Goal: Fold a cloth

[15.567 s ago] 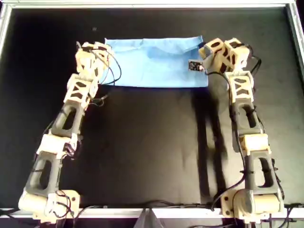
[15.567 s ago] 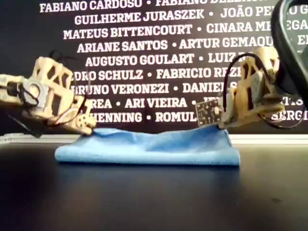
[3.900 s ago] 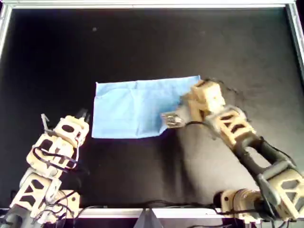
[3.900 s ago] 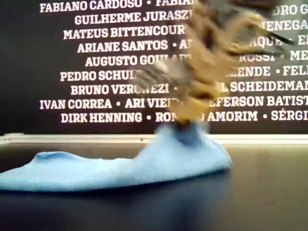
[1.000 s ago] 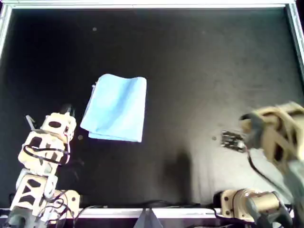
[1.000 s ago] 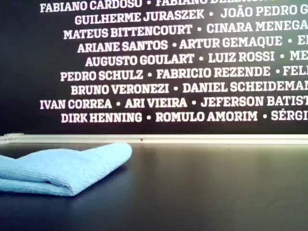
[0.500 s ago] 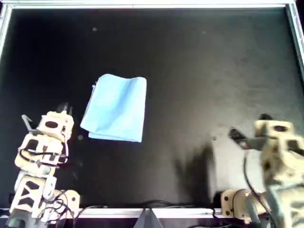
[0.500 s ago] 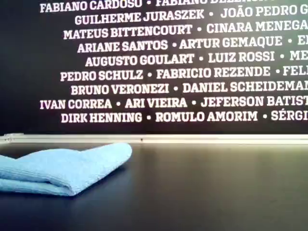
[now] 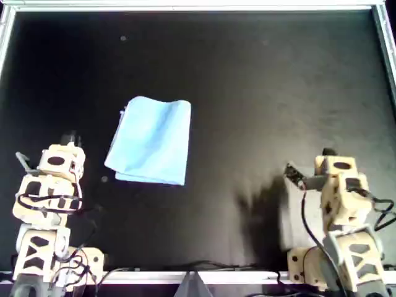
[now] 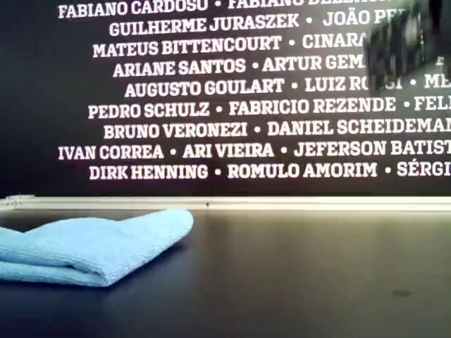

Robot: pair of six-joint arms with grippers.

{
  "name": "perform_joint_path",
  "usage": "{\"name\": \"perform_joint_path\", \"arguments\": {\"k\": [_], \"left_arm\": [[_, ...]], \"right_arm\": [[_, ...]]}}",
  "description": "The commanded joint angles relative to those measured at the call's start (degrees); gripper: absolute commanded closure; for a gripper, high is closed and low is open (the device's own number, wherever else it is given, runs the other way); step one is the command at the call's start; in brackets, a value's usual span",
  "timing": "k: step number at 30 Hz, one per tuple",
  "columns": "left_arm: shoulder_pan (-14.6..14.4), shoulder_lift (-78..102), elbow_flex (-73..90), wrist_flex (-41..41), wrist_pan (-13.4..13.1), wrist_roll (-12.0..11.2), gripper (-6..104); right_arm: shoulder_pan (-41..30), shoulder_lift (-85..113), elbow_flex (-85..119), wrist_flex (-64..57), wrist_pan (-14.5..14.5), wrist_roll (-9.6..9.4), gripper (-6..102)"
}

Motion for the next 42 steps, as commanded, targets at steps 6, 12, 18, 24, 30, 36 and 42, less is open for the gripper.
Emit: {"name": "perform_joint_path", "arguments": {"k": [6,12,18,24,30,36,42], "left_arm": [[5.71,1.14,-0.44,6.86,0.44,-0.35,43],[7.82,1.23,-0.44,18.54,0.44,-0.35,43],[8.53,1.32,-0.44,30.06,0.53,-0.35,43],[8.88,1.58,-0.53,40.43,0.53,-0.26,43],[8.79,1.58,-0.53,47.9,0.44,-0.26,43],[8.79,1.41,-0.53,52.38,0.44,0.0,43],[8.61,1.14,-0.53,52.47,0.35,-0.26,43]], "right_arm": [[-6.33,2.55,7.91,-14.94,0.53,0.26,96],[-7.47,2.46,7.91,-16.79,-0.53,0.35,96],[-7.56,2.46,8.0,-16.17,-0.53,0.35,96],[-7.38,2.46,8.0,1.85,-0.53,0.35,96],[-7.29,2.46,8.0,12.22,-0.62,1.23,96],[-6.42,2.29,8.0,15.12,-0.62,1.23,96],[-6.15,2.29,8.0,21.36,-0.53,1.23,96]]}}
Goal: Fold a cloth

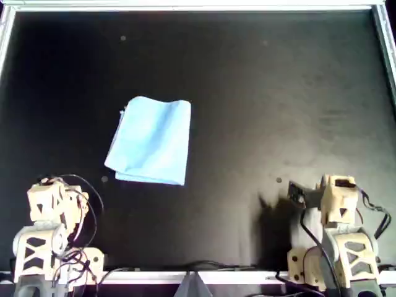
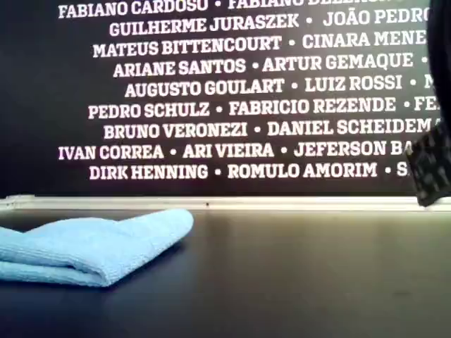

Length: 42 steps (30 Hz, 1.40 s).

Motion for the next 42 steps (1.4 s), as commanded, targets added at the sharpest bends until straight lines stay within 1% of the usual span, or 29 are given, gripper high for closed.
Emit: {"name": "perform_joint_path", "arguments": {"k": [1,4,10,12,42], "left_arm": [[0.88,0.53,-0.53,0.18,0.26,-0.35,43],[0.53,0.44,-0.53,0.18,0.26,-0.35,43],[0.53,0.44,-0.53,0.18,0.26,-0.35,43],[0.53,0.44,-0.53,0.18,0.26,-0.35,43],[0.53,0.44,-0.53,0.18,0.26,-0.35,43]], "right_arm": [[0.35,2.11,0.88,1.32,-0.18,-0.26,96],[2.02,2.02,0.88,1.32,0.26,-0.53,95],[12.66,1.93,0.88,1.32,0.35,-0.53,95],[13.89,1.93,0.88,1.32,0.35,-0.53,95],[13.89,1.93,0.88,1.23,0.35,-0.62,95]]}}
